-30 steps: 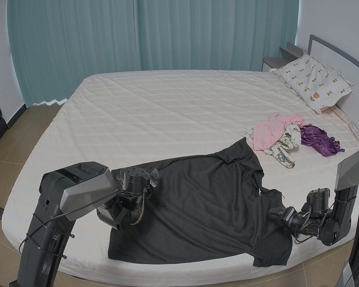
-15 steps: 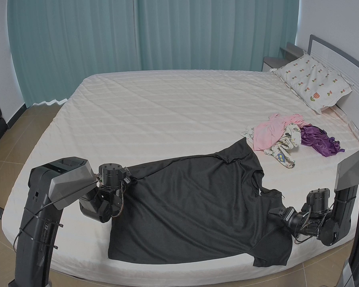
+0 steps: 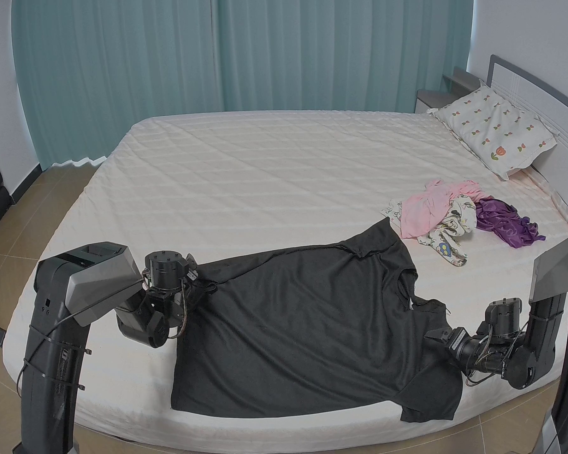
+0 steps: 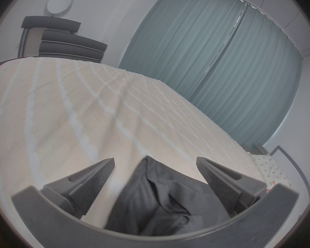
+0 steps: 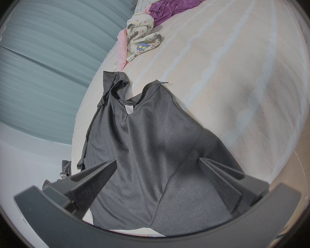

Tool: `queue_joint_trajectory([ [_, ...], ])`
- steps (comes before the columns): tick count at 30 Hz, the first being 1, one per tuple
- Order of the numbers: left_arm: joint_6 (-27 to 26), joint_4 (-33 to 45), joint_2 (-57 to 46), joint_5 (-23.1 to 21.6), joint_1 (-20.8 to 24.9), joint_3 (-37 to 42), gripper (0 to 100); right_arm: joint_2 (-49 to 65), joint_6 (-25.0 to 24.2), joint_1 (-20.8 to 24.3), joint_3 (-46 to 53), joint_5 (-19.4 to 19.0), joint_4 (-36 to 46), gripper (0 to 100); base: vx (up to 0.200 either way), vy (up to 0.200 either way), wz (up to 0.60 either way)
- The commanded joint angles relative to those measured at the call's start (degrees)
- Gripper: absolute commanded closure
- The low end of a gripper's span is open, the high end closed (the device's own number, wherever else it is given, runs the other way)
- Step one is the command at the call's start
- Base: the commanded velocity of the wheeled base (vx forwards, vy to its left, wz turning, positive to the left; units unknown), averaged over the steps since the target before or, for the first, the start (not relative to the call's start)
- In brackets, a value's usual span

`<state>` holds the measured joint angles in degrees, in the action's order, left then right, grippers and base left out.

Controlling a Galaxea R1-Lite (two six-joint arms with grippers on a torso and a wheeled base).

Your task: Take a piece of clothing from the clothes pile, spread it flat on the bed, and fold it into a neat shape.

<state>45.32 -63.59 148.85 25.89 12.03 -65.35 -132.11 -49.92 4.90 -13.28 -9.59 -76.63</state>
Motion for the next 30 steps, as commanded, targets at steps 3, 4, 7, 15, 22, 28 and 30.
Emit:
queue_joint_trajectory([
  [3, 0.4, -0.3, -1.2, -1.2, 4.8, 0.1, 0, -0.2, 0.0, 0.0, 0.1, 0.0, 0.0, 0, 0.000, 0.000, 0.00],
  [4, 0.5, -0.4, -1.2, -1.2, 6.0, 0.0, 0, -0.1, 0.0, 0.0, 0.1, -0.1, 0.0, 0, 0.000, 0.000, 0.00],
  [7, 0.1, -0.1, -1.6, -2.2, 7.4, -0.6, 0, -0.1, 0.0, 0.1, 0.3, -0.1, 0.0, 0, 0.000, 0.000, 0.00],
  [15, -0.7, 7.4, -3.3, -10.4, 4.9, -5.3, 0, -0.1, 0.0, 0.2, 0.2, -0.1, 0.0, 0, 0.000, 0.000, 0.00],
  [22, -3.6, 15.7, -1.6, -10.3, 3.4, -10.8, 0, -0.1, 0.0, 0.2, 0.2, -0.1, 0.0, 0, 0.000, 0.000, 0.00],
  [28, -4.2, 15.9, 0.7, -10.2, 2.4, -12.2, 0, -0.2, 0.1, 0.2, 0.1, 0.0, 0.0, 0, 0.000, 0.000, 0.00],
  [30, -4.2, 15.9, 0.7, -10.2, 2.1, -12.2, 0, -0.2, 0.1, 0.2, 0.1, 0.0, 0.0, 0, 0.000, 0.000, 0.00],
])
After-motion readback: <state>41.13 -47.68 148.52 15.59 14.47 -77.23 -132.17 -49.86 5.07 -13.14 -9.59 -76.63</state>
